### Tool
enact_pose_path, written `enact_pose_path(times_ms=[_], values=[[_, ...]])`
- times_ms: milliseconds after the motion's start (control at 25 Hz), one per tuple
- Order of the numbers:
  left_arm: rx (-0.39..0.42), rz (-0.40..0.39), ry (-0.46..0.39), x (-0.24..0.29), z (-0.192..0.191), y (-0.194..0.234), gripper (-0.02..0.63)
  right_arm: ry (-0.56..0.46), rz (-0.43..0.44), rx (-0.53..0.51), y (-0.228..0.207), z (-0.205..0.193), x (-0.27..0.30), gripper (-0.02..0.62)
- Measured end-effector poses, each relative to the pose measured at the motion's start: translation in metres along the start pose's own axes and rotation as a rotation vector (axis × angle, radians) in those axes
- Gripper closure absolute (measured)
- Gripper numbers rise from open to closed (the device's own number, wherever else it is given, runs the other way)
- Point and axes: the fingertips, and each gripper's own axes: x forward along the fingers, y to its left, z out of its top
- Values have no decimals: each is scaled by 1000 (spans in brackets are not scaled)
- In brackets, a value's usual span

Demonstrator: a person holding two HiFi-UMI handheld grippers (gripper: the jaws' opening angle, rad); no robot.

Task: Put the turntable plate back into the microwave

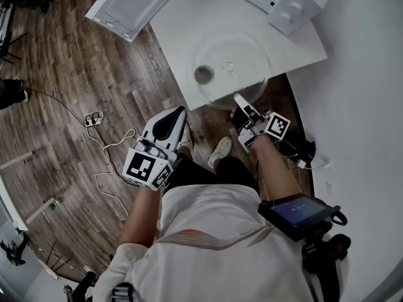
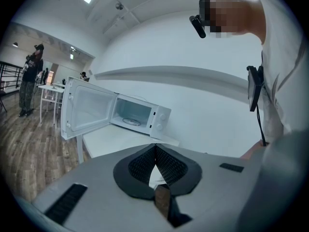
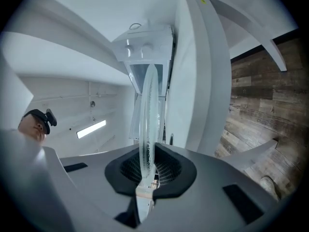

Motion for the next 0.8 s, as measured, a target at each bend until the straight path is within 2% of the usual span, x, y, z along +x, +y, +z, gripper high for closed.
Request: enact_pose_path(times_ms=[240,440,800], values=[[6,-8,-27,-8,19,19,595,-58,-11,-41,43,0,6,568],[27,-41,-52,-6,39,37,595,-100,-19,-76,72,1,16,568],[84,-129,-94,-11,85,74,595,-206,-22,-67,116,-9,51,568]])
